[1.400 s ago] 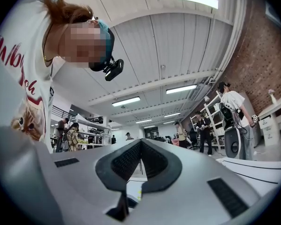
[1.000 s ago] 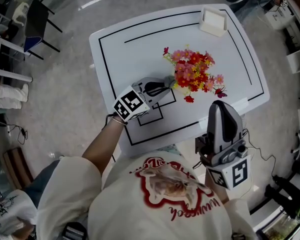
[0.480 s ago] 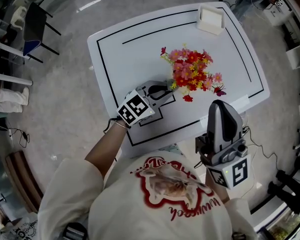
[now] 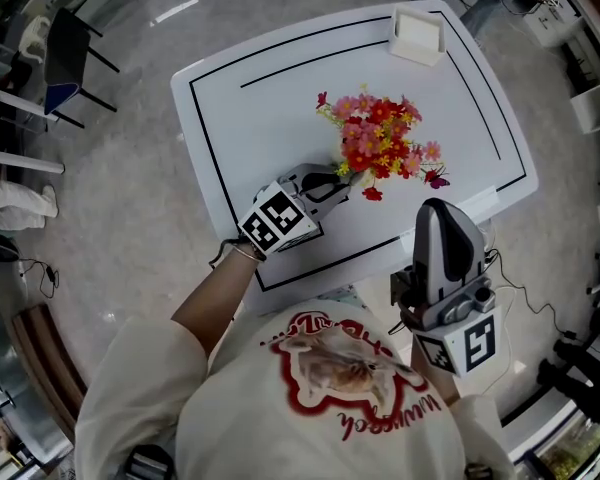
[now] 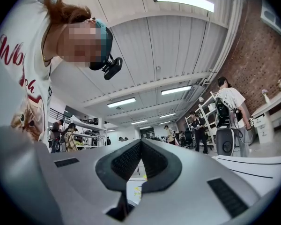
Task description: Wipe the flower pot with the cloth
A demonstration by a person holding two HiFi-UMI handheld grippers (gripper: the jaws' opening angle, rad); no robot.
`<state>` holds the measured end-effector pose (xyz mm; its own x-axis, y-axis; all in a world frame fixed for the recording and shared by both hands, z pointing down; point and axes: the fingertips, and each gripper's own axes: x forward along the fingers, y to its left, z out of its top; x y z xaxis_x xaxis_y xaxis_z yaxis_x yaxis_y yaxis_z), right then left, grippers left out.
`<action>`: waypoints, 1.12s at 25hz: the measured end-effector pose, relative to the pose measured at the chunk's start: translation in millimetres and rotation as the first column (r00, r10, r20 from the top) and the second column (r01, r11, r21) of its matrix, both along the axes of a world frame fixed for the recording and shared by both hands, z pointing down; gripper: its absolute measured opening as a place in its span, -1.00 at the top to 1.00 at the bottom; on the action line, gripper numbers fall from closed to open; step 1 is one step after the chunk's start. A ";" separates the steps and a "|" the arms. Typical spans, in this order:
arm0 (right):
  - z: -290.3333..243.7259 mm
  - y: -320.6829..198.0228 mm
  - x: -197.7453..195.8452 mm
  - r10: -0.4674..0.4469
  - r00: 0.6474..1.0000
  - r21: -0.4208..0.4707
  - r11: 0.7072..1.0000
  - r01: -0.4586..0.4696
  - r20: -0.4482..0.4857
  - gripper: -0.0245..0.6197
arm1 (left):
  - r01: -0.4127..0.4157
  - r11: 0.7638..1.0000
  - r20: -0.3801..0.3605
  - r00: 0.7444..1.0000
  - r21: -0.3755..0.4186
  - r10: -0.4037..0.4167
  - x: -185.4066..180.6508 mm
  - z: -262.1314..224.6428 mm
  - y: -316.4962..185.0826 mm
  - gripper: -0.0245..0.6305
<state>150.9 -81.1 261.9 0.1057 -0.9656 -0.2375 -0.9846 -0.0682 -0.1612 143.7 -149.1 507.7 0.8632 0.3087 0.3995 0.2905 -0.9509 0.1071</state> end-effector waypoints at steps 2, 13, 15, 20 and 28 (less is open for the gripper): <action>1.9 0.9 1.7 0.003 1.000 -0.003 1.000 -0.003 0.005 0.93 | -0.009 1.000 0.001 1.000 0.002 0.009 2.0 -1.4 4.3 0.79; 9.3 6.7 10.7 0.024 1.000 -0.023 0.999 -0.024 0.008 0.93 | -0.023 1.000 0.009 1.000 0.001 0.023 16.3 -4.1 24.5 0.79; 11.5 7.7 12.2 0.028 1.000 -0.028 0.999 -0.028 0.008 0.93 | -0.023 1.000 0.009 1.000 -0.004 0.023 17.9 -3.2 26.5 0.79; 13.7 11.1 15.1 0.041 0.999 -0.035 0.999 -0.040 0.008 0.93 | -0.025 0.999 0.008 1.000 -0.026 0.025 21.4 -4.2 31.4 0.79; 15.3 16.8 19.8 0.057 0.998 -0.040 0.998 -0.057 0.001 0.93 | -0.060 0.997 -0.025 0.998 -0.056 0.058 18.4 -12.1 49.2 0.79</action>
